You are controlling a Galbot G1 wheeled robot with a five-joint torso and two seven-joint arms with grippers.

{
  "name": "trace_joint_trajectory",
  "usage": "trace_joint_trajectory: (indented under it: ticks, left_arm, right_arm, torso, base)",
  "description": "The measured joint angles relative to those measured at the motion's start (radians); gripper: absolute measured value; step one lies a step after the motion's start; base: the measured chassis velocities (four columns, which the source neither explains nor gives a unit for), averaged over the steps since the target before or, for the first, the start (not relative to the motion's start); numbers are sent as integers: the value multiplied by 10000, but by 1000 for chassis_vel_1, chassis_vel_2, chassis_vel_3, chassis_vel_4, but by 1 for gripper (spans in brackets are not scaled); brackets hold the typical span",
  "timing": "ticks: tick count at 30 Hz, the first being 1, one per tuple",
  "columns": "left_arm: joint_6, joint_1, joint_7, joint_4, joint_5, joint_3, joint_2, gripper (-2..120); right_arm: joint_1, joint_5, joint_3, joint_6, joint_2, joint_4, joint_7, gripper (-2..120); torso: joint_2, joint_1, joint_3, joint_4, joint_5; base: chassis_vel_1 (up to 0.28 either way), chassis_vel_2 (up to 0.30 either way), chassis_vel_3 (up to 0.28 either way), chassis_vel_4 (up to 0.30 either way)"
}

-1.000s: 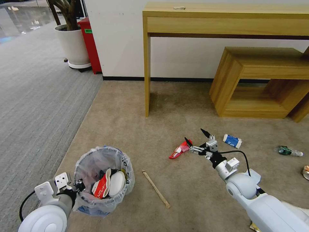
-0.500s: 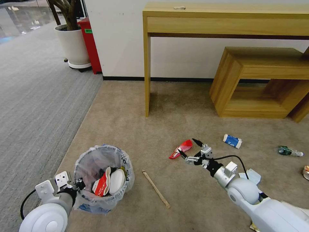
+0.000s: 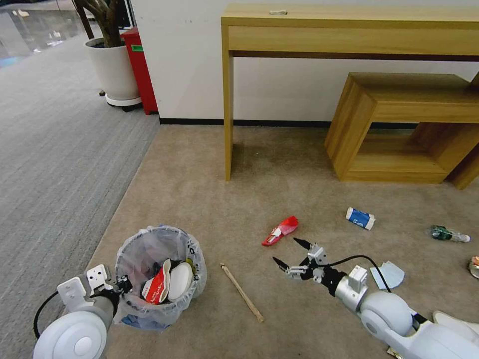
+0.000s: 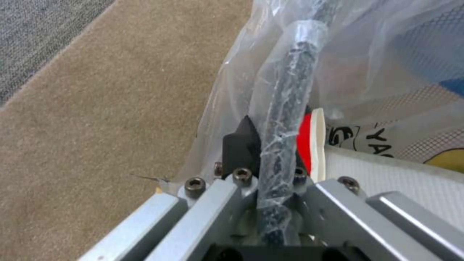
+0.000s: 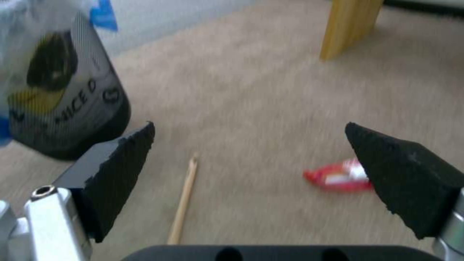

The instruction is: Pick up the trash bin and place the garbage on the floor into it.

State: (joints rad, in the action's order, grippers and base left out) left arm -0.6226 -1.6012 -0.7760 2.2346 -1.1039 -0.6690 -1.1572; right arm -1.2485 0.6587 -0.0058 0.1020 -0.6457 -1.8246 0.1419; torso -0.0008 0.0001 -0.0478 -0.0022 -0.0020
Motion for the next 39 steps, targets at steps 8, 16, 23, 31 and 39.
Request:
trace_joint_trajectory:
  ticks: [8,16,23,31,39]
  left_arm:
    - [7,128,13,-256,37,15,-13,0]
    - [17,199,38,-420,57,16,-35,0]
    - [23,205,46,-422,78,75,-111,0]
    - [29,217,48,-414,87,47,-161,0]
    - [30,287,50,-458,124,80,-323,0]
  right_arm:
    - [-343,33,-560,-612,330,-280,-1018,95]
    - [-414,-146,-1135,-986,250,-292,-1817,97]
    - [-343,-263,-1608,-981,-6,95,-1951,97]
    - [150,-308,-2395,-869,-307,704,-2104,97]
    - [912,-302,-3202,-640,-715,1452,-2188,97]
  torso:
    - [0,0,0,0,-1]
    - [0,0,0,0,0]
    - [0,0,0,0,0]
    - [0,0,0,0,-1]
    - [0,0,0,1,0]
  base:
    - [0,0,0,0]
    - [0,0,0,0]
    - [0,0,0,0]
    - [0,0,0,0]
    - [0,0,0,0]
